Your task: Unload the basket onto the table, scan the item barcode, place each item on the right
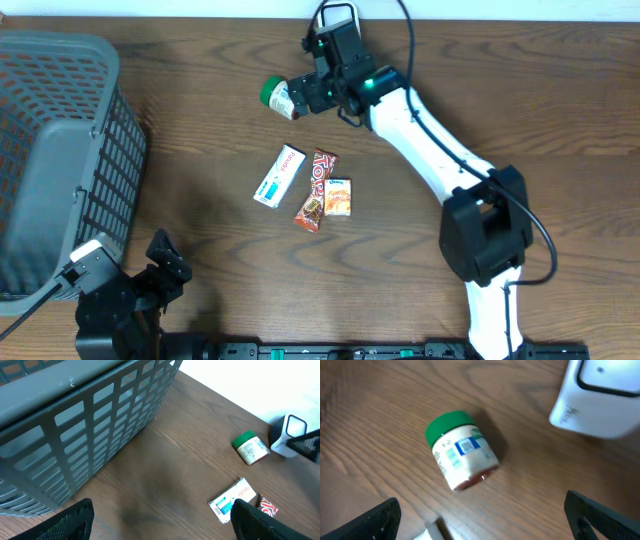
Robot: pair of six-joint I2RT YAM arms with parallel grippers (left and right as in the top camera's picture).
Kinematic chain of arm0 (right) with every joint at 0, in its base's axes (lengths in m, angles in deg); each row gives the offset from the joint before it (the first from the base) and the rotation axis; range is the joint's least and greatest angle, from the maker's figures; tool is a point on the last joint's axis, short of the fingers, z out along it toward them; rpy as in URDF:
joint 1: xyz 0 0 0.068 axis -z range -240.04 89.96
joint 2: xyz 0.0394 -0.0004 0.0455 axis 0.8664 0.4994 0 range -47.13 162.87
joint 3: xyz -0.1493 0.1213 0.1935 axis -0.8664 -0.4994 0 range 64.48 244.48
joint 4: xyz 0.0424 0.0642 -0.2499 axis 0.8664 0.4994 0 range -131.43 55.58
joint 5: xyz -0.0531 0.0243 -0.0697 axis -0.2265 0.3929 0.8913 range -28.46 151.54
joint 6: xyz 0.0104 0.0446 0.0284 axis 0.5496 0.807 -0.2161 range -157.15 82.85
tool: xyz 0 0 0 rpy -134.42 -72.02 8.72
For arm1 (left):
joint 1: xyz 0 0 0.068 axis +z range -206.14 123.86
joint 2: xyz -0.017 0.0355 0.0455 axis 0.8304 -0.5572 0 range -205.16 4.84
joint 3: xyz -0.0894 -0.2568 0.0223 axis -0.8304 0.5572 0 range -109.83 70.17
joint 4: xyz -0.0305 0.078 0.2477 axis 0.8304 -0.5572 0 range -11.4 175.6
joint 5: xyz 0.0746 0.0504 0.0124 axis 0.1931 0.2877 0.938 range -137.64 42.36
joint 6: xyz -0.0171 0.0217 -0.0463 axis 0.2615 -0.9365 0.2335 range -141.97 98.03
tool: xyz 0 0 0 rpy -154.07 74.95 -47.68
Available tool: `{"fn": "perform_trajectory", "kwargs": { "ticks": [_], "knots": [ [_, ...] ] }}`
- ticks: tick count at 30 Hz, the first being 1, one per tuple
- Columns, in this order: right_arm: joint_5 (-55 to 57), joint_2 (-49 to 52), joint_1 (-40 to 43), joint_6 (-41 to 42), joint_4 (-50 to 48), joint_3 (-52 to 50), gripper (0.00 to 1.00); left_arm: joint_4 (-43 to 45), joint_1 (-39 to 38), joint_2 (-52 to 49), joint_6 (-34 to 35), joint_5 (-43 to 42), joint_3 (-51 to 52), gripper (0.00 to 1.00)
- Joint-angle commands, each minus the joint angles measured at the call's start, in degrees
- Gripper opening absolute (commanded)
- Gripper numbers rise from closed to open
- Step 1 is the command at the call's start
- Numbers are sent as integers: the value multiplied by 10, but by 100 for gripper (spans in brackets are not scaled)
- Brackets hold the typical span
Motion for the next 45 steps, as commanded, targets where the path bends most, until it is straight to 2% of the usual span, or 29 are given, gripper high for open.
{"fn": "perform_trajectory", "kwargs": {
  "ticks": [1,5,14,20,28,42,43,45],
  "knots": [
    [5,52,-7,-48,-12,8,99,0,3,2,7,3,-3,88],
    [5,74,-13,-78,-17,8,99,0,3,2,7,3,-3,88],
    [7,65,-21,-82,-37,24,99,0,3,2,7,3,-3,88],
    [41,69,-31,-137,-79,27,99,0,3,2,7,3,-3,88],
    [39,114,-34,-137,-168,27,99,0,3,2,7,3,-3,88],
    [14,179,-40,-131,-231,27,99,0,3,2,7,3,-3,88],
    [14,179,-40,-130,-231,27,96,0,3,2,7,3,-3,88],
    [14,179,-40,-126,-230,27,80,0,3,2,7,3,-3,88]
  ]
}}
